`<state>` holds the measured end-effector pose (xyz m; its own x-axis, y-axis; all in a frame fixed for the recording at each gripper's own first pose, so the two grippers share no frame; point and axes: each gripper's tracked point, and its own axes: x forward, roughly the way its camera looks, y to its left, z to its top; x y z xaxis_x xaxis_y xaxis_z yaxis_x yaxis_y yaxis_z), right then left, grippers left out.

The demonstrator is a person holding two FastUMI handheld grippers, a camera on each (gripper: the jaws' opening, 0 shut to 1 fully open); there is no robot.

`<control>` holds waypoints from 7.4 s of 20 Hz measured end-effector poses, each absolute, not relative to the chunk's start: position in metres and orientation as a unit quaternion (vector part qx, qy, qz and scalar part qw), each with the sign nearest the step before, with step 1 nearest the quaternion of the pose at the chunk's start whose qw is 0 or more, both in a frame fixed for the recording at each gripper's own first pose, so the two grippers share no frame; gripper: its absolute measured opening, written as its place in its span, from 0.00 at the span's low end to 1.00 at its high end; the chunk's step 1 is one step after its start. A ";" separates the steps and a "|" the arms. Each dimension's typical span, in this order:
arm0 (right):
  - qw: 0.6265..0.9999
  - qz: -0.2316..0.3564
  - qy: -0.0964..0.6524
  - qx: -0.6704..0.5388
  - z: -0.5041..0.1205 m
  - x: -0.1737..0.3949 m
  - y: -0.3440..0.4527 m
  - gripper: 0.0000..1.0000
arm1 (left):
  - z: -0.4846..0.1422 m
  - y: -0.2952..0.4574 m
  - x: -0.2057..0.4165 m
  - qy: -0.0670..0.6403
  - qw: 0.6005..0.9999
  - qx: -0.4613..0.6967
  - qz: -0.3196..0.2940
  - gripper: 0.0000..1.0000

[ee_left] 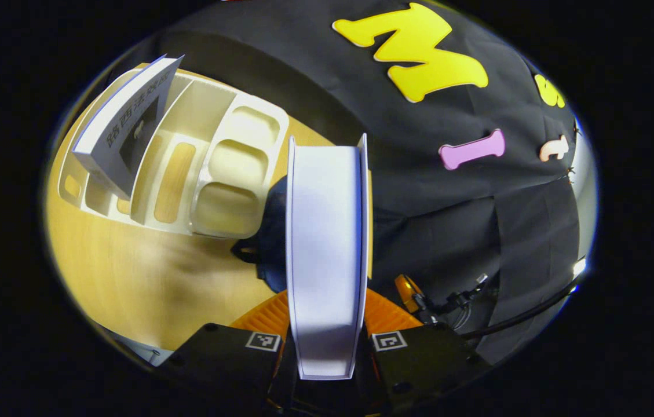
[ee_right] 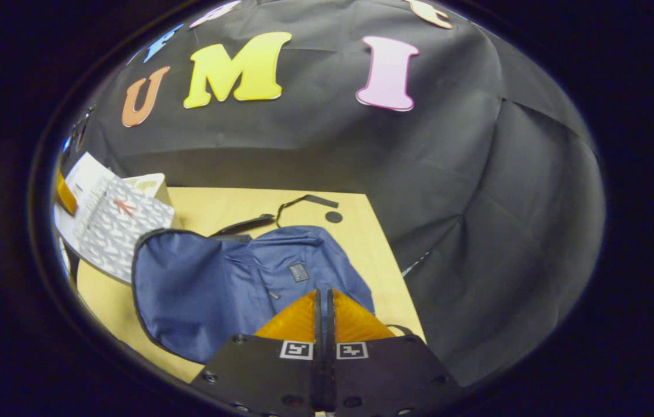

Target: Open the schoolbag, grab two books from the bookshelf and put them into the schoolbag.

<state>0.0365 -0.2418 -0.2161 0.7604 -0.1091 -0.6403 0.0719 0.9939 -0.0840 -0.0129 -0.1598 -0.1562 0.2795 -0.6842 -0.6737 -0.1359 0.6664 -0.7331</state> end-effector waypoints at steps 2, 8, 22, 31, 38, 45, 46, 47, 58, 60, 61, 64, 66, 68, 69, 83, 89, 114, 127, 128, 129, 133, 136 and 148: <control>0.940 0.000 0.341 -0.008 -0.212 0.033 -0.210 0.00 | -0.163 -0.168 -0.012 0.573 0.701 -0.381 -0.185 0.43; 0.935 0.089 0.343 0.012 -0.205 -0.002 -0.116 0.91 | -0.162 -0.178 -0.007 0.567 0.705 -0.379 -0.196 0.43; 0.890 0.021 0.450 -0.063 -0.279 -0.012 -0.063 0.97 | -0.146 -0.208 -0.001 0.562 0.703 -0.364 -0.239 0.43; 0.883 -0.018 0.466 -0.039 -0.306 0.004 -0.117 0.20 | -0.150 -0.211 0.000 0.567 0.696 -0.372 -0.235 0.43; 0.898 -0.003 0.439 -0.033 -0.262 0.007 -0.145 0.00 | -0.176 -0.226 0.007 0.573 0.711 -0.352 -0.206 0.43; 0.911 -0.034 0.412 -0.002 -0.213 0.018 -0.209 0.00 | -0.207 -0.279 0.023 0.564 0.708 -0.363 -0.224 0.43; 0.911 -0.036 0.410 0.006 -0.211 0.021 -0.215 0.00 | -0.212 -0.288 0.023 0.562 0.703 -0.368 -0.231 0.43; 0.911 -0.038 0.411 0.013 -0.211 0.023 -0.221 0.00 | -0.216 -0.299 0.023 0.560 0.699 -0.375 -0.238 0.43; 0.906 -0.043 0.417 0.051 -0.201 0.037 -0.248 0.00 | -0.276 -0.369 0.005 0.558 0.645 -0.445 -0.272 0.46; 0.908 -0.041 0.415 0.044 -0.199 0.039 -0.247 0.00 | -0.286 -0.378 0.011 0.553 0.634 -0.458 -0.287 0.43; 0.909 -0.039 0.414 0.041 -0.198 0.040 -0.247 0.00 | -0.292 -0.381 0.013 0.554 0.627 -0.466 -0.288 0.45; 0.907 -0.034 0.417 0.044 -0.203 0.040 -0.245 0.00 | -0.313 -0.382 0.011 0.576 0.603 -0.480 -0.273 0.49; 0.907 -0.035 0.417 0.047 -0.204 0.041 -0.244 0.00 | -0.329 -0.382 0.005 0.594 0.601 -0.468 -0.260 0.58; 0.906 -0.037 0.418 0.047 -0.206 0.041 -0.243 0.00 | -0.346 -0.376 -0.009 0.629 0.601 -0.433 -0.237 0.75; 0.906 -0.037 0.418 0.047 -0.207 0.041 -0.243 0.00 | -0.348 -0.373 -0.015 0.644 0.598 -0.416 -0.234 0.83; 0.912 -0.037 0.408 0.007 -0.208 0.036 -0.223 0.00 | -0.244 -0.213 -0.005 0.580 0.792 -0.016 -0.187 0.94; 0.912 -0.040 0.409 -0.012 -0.207 0.031 -0.216 0.00 | -0.159 -0.108 0.021 0.461 0.879 0.036 -0.114 0.93; 0.903 -0.064 0.424 -0.027 -0.213 0.024 -0.190 0.00 | -0.179 0.088 0.085 0.610 0.782 -0.121 -0.044 0.95; 0.904 -0.066 0.423 -0.019 -0.220 0.016 -0.186 0.00 | -0.245 0.096 0.072 0.697 0.713 -0.073 -0.029 0.88; 0.903 -0.066 0.424 -0.015 -0.221 0.015 -0.186 0.00 | -0.249 0.095 0.072 0.700 0.710 -0.074 -0.027 0.86; 0.903 -0.067 0.424 -0.013 -0.222 0.015 -0.187 0.00 | -0.252 0.095 0.072 0.702 0.708 -0.076 -0.024 0.82; 0.904 -0.065 0.423 -0.018 -0.220 0.016 -0.187 0.00 | -0.257 0.097 0.074 0.707 0.703 -0.077 -0.007 0.60; 0.904 -0.063 0.422 -0.015 -0.222 0.015 -0.187 0.00 | -0.256 0.099 0.070 0.709 0.701 -0.074 -0.001 0.49; 0.903 -0.043 0.427 -0.014 -0.224 0.018 -0.192 0.00 | -0.123 0.121 0.012 0.610 0.773 -0.172 -0.015 0.46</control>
<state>0.0184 -0.1918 -0.2239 0.6315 -0.0906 -0.7700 0.0663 0.9958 -0.0627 0.0119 0.1205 -0.1227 0.2548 -0.2327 -0.9386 -0.1863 0.9406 -0.2838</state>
